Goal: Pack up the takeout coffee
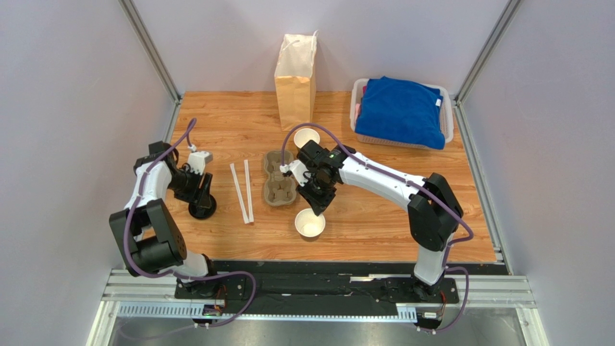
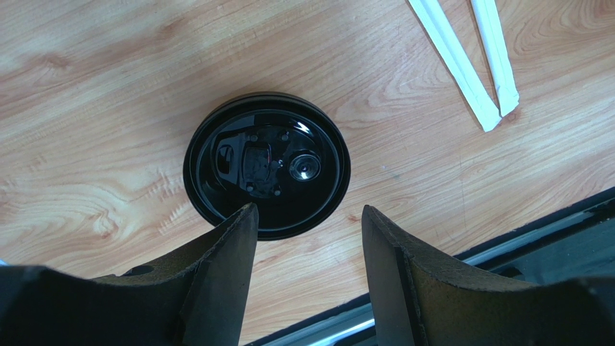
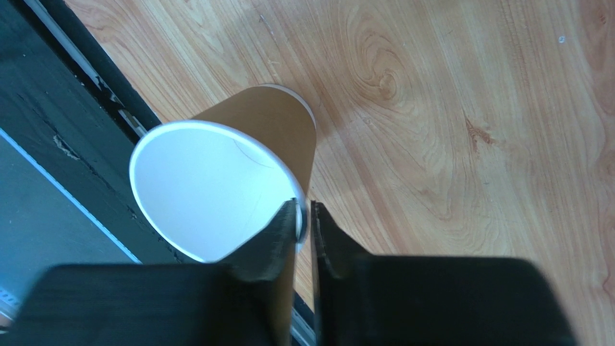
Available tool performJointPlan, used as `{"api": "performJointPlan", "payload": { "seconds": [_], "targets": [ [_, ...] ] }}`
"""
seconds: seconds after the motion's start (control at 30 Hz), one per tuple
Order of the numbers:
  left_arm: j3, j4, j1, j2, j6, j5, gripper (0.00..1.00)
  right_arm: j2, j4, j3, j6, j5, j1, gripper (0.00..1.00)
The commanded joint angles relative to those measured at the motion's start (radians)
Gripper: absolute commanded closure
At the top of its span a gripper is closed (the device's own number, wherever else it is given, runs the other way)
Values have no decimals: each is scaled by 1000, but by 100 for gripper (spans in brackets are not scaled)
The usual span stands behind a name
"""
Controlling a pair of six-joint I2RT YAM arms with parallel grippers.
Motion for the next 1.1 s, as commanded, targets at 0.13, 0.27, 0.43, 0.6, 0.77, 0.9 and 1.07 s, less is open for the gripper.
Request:
{"api": "performJointPlan", "payload": {
  "seconds": [0.13, 0.27, 0.43, 0.6, 0.77, 0.9, 1.07],
  "targets": [
    [-25, 41, -4, 3, 19, 31, 39, -86, -22, -12, -23, 75, 1, 100],
    [-39, 53, -3, 5, 22, 31, 40, -124, -24, -54, -37, 111, -20, 100],
    [-45, 71, -3, 16, 29, 14, 42, -120, -21, -80, -60, 105, -92, 100],
    [-39, 75, -12, 46, 27, 28, 46, -124, -13, -81, -69, 101, -117, 99],
    [-41, 82, -29, 71, 22, 40, 46, -129, -28, -68, -72, 95, -125, 96],
    [-41, 96, -32, 94, 12, 47, 46, -134, -38, -46, -60, 90, -126, 88],
    [-45, 116, -40, 115, 9, 44, 46, -138, -62, -25, -57, 82, -128, 66]
  ]
}}
